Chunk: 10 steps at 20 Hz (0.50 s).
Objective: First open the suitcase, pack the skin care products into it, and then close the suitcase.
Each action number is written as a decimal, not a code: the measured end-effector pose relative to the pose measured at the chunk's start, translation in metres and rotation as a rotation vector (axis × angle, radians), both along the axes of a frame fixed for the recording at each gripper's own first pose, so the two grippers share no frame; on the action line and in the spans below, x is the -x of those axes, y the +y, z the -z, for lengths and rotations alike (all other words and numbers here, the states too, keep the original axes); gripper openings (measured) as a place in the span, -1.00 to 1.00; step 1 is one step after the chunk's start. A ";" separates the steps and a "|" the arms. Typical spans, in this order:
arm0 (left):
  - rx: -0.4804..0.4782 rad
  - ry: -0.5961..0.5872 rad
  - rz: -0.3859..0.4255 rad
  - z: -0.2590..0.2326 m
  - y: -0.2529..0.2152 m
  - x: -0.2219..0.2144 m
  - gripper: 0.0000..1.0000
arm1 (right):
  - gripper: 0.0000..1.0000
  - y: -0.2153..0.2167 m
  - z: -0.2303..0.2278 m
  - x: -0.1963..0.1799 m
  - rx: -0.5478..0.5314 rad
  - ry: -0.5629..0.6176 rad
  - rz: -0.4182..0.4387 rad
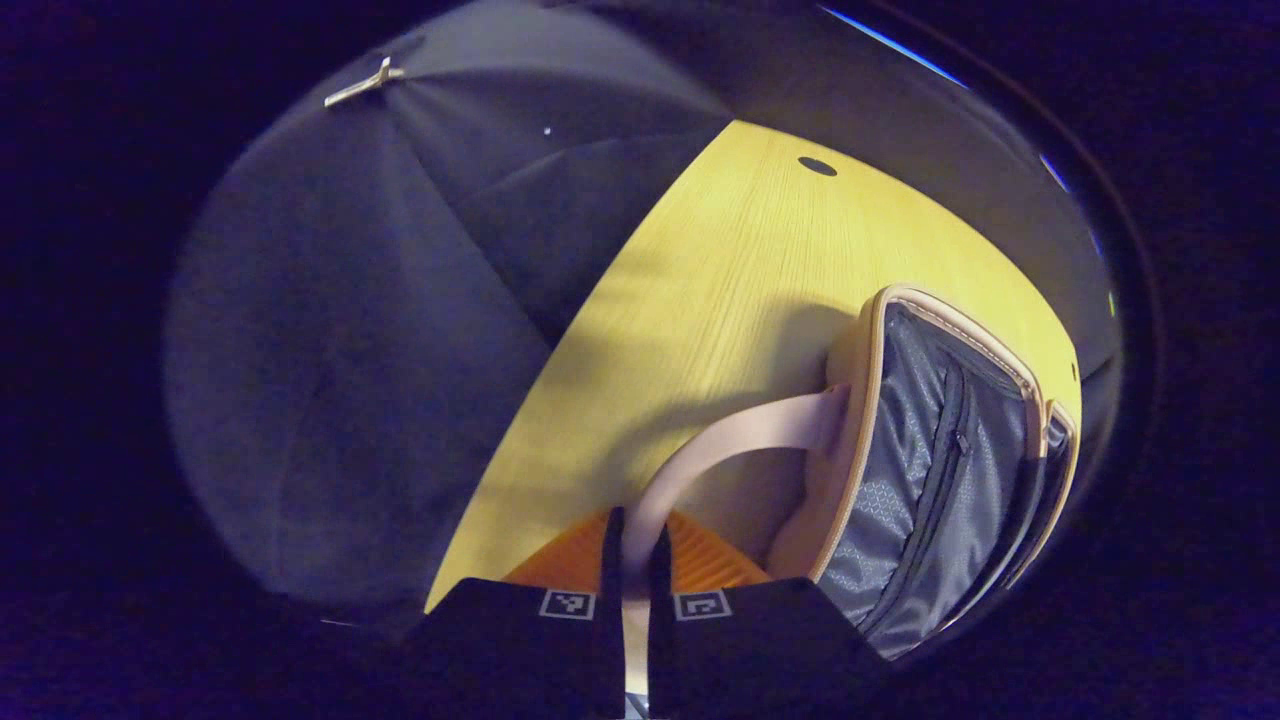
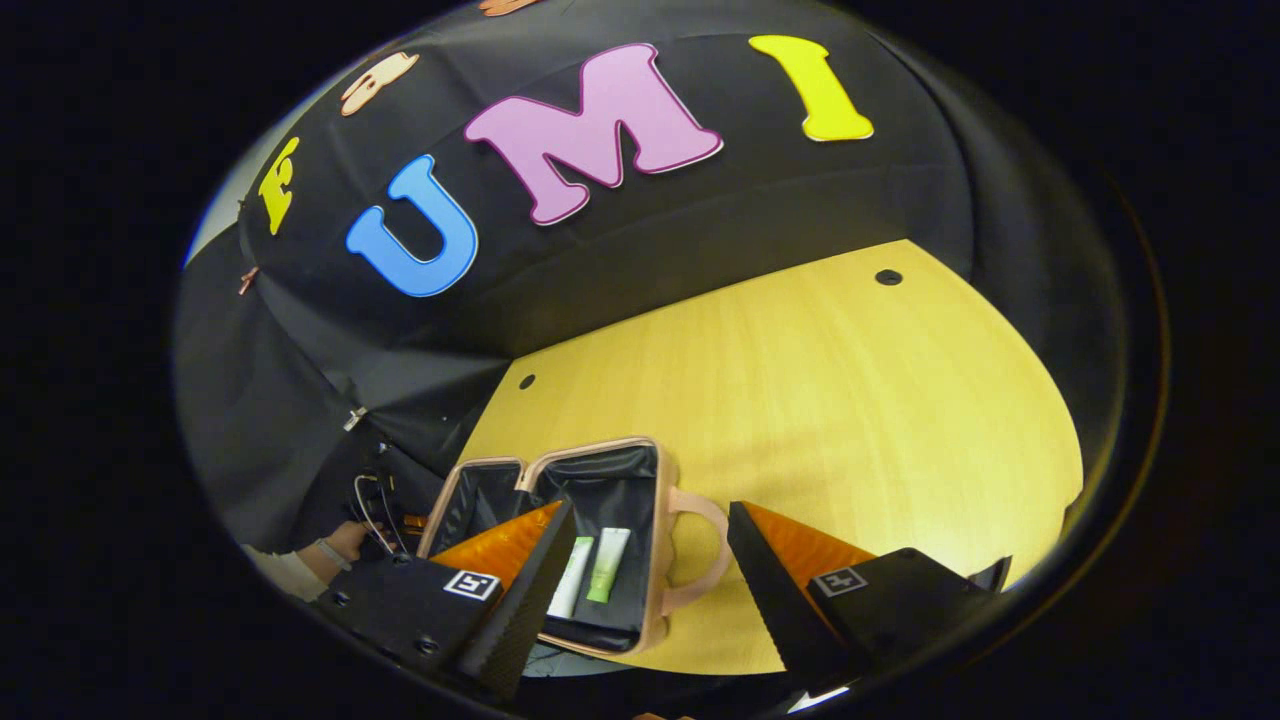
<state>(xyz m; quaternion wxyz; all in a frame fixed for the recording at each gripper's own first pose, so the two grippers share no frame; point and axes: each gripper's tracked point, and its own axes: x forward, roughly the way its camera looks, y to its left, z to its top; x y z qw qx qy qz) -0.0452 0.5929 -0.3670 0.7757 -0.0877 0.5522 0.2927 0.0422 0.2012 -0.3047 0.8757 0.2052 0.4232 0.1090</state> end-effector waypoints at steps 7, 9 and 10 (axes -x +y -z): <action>0.040 -0.215 0.066 -0.097 -0.030 -0.026 -0.80 | 0.93 -0.035 -0.024 -0.007 0.045 -0.103 0.004; 0.023 -0.285 0.102 -0.149 -0.060 -0.048 -0.80 | 0.94 -0.046 -0.027 -0.012 0.050 -0.141 -0.011; 0.013 -0.328 0.127 -0.182 -0.080 -0.059 -0.80 | 0.94 -0.052 -0.027 -0.012 0.053 -0.153 -0.021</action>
